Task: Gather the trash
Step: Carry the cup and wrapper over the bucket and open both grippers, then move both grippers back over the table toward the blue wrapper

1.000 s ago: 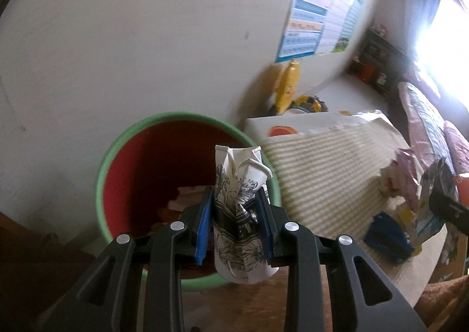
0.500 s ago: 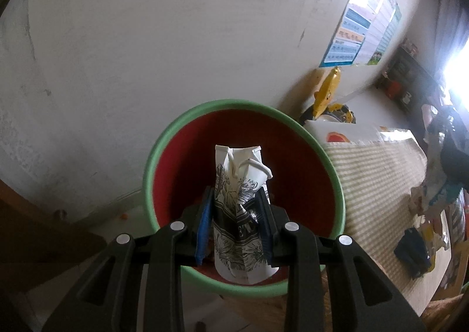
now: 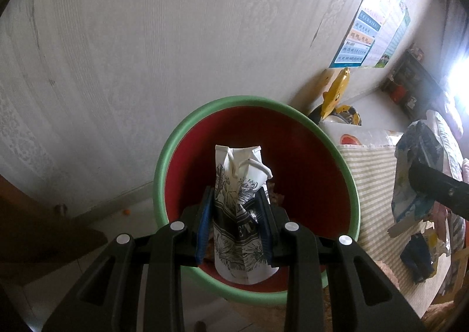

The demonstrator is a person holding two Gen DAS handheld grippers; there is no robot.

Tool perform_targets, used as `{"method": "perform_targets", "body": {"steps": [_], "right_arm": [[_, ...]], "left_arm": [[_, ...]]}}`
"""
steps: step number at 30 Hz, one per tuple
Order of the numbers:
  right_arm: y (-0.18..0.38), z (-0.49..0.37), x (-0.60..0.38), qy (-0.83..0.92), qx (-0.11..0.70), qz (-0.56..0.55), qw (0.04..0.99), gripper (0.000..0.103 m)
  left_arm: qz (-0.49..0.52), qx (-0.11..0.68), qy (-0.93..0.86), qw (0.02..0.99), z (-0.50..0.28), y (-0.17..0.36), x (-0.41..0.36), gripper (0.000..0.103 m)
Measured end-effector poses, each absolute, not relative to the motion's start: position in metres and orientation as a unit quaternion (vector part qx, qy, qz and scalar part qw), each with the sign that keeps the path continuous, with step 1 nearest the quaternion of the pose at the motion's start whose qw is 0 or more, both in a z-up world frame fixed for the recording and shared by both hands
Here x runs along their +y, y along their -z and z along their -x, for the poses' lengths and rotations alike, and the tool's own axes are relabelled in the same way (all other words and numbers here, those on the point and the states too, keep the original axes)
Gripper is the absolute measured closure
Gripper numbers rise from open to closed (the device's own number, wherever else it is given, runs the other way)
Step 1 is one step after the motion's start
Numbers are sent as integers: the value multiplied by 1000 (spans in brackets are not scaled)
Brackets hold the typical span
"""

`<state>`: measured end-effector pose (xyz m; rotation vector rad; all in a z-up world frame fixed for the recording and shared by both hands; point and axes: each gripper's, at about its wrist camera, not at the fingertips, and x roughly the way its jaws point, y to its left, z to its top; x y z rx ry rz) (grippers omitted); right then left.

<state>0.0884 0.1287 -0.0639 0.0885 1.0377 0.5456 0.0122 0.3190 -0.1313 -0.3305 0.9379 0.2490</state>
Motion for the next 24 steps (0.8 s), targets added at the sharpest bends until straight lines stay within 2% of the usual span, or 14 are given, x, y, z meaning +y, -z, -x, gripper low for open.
{"method": "perform_targets", "body": {"steps": [6, 9, 11, 13, 16, 22, 24], "right_arm": [[68, -94, 131, -260, 493, -47, 829, 69], [68, -97, 132, -261, 490, -55, 830, 59], [69, -97, 132, -263, 489, -59, 830, 58], [70, -98, 130, -262, 489, -65, 829, 53], [71, -99, 127, -266, 491, -76, 826, 53], [65, -94, 112, -265, 485, -81, 830, 53], [63, -91, 101, -258, 481, -79, 834, 47]], "left_arm": [[157, 452, -119, 870, -12, 133, 319, 75], [159, 455, -123, 867, -13, 135, 320, 74], [161, 460, -124, 864, -14, 137, 320, 67], [161, 459, -127, 864, -14, 137, 320, 62], [159, 456, -132, 865, -13, 136, 319, 52], [155, 457, -128, 866, -11, 132, 315, 52], [153, 455, -124, 868, -12, 128, 312, 52]]}}
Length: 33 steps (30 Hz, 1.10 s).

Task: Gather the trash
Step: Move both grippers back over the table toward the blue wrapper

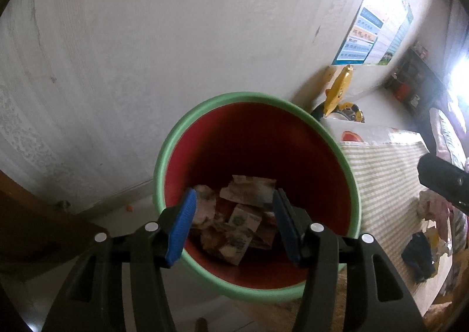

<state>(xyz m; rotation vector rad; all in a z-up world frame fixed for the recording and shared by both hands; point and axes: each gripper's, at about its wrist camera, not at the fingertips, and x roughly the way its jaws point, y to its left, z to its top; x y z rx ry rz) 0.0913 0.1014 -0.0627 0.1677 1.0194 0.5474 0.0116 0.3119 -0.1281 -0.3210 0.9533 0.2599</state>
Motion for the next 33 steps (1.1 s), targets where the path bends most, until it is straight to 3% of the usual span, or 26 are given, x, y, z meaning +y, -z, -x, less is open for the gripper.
{"method": "perform_targets", "body": {"steps": [8, 15, 24, 26, 29, 30, 33], "right_arm": [[74, -63, -14, -159, 497, -53, 851, 46], [101, -51, -151, -15, 524, -98, 846, 46], [168, -61, -182, -16, 583, -123, 803, 46], [166, -60, -181, -21, 585, -125, 801, 52], [155, -52, -176, -34, 584, -115, 803, 70], [152, -49, -177, -42, 580, -128, 804, 85], [148, -41, -185, -39, 580, -148, 800, 89]], "left_arm": [[134, 457, -62, 877, -15, 111, 262, 52], [104, 471, 21, 876, -18, 105, 188, 52], [131, 533, 99, 830, -14, 122, 111, 52], [116, 542, 108, 825, -14, 125, 90, 52], [107, 558, 130, 812, -19, 132, 61, 52], [104, 564, 134, 808, -21, 136, 50, 52], [102, 581, 139, 795, -29, 146, 25, 52]]}}
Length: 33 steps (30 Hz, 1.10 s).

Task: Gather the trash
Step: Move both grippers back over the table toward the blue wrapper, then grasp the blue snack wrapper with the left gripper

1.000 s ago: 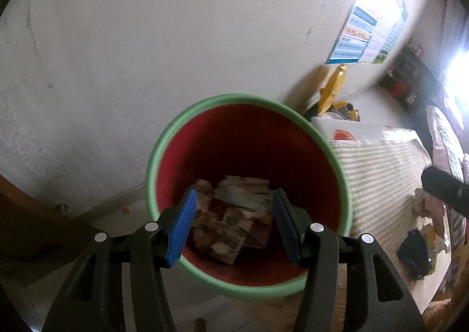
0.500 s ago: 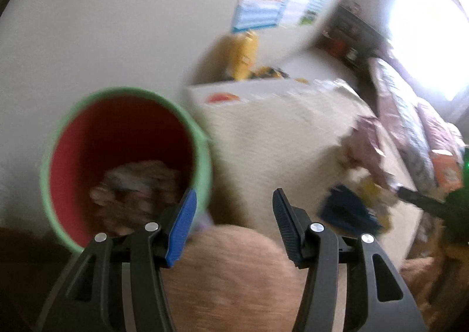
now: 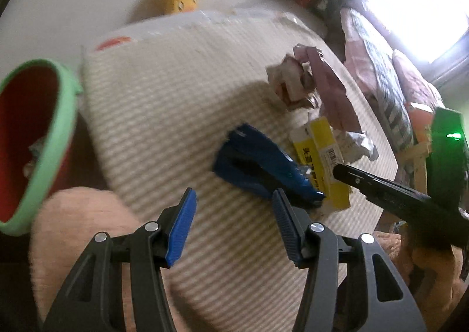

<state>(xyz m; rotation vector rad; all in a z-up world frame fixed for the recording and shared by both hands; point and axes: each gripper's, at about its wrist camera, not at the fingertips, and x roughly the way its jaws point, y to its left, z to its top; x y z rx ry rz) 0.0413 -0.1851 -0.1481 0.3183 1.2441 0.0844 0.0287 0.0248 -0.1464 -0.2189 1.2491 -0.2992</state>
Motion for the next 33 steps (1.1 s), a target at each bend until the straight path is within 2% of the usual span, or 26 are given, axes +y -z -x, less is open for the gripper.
{"method": "perform_targets", "body": {"steps": [8, 11, 12, 14, 15, 16, 17, 18, 20, 25, 28, 30, 32, 33], "right_arm": [[143, -27, -203, -41, 583, -184, 790, 89], [144, -26, -205, -43, 583, -187, 789, 87], [144, -27, -206, -43, 582, -189, 790, 82], [142, -25, -207, -43, 578, -190, 793, 74], [141, -24, -207, -42, 577, -191, 793, 73], [141, -24, -209, -42, 575, -193, 794, 72], [141, -23, -209, -42, 575, -194, 793, 72], [141, -23, -208, -42, 576, -195, 793, 70], [140, -23, -209, -42, 576, -193, 793, 64], [141, -26, -207, -39, 579, -193, 791, 63], [144, -28, -206, -39, 581, -197, 789, 63], [144, -28, -206, -37, 580, -198, 789, 56], [145, -28, -207, -37, 581, -199, 789, 56], [145, -28, -207, -37, 581, -200, 788, 56]], "left_arm": [[79, 602, 123, 785, -43, 173, -25, 48], [79, 611, 119, 779, -47, 181, -30, 50], [83, 614, 119, 776, -47, 183, -30, 50], [81, 612, 122, 777, -45, 183, -29, 65], [80, 613, 128, 776, -45, 183, -28, 68], [83, 615, 141, 771, -43, 183, -26, 83], [83, 617, 149, 768, -42, 182, -25, 90], [80, 616, 153, 768, -42, 181, -23, 92], [57, 608, 163, 775, -38, 176, -18, 102], [-29, 593, 184, 784, -33, 163, -13, 102], [-44, 594, 176, 784, -34, 163, -7, 89], [-24, 597, 176, 782, -34, 162, 0, 81], [-2, 599, 175, 781, -33, 160, 6, 60], [6, 598, 176, 782, -30, 160, 9, 58]]}}
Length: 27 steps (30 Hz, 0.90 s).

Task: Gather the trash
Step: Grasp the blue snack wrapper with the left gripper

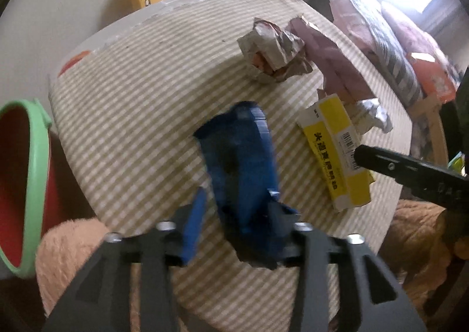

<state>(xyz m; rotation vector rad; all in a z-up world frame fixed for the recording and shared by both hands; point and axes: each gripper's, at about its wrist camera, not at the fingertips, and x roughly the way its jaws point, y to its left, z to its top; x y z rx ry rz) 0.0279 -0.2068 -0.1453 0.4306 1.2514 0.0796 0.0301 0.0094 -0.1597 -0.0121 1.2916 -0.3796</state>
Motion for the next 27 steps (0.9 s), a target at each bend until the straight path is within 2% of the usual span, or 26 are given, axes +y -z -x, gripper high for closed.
{"method": "perform_targets", "body": {"steps": [7, 10, 25, 27], "right_arm": [[148, -29, -206, -39, 584, -200, 786, 56], [147, -29, -207, -40, 578, -207, 788, 56], [135, -34, -192, -136, 533, -287, 784, 56], [132, -34, -190, -146, 528, -288, 785, 52]], "left_arm": [[39, 594, 174, 784, -29, 155, 12, 53], [51, 589, 184, 785, -28, 149, 11, 45], [-96, 541, 211, 808, -7, 134, -31, 45], [-93, 546, 208, 806, -7, 136, -28, 45]]}}
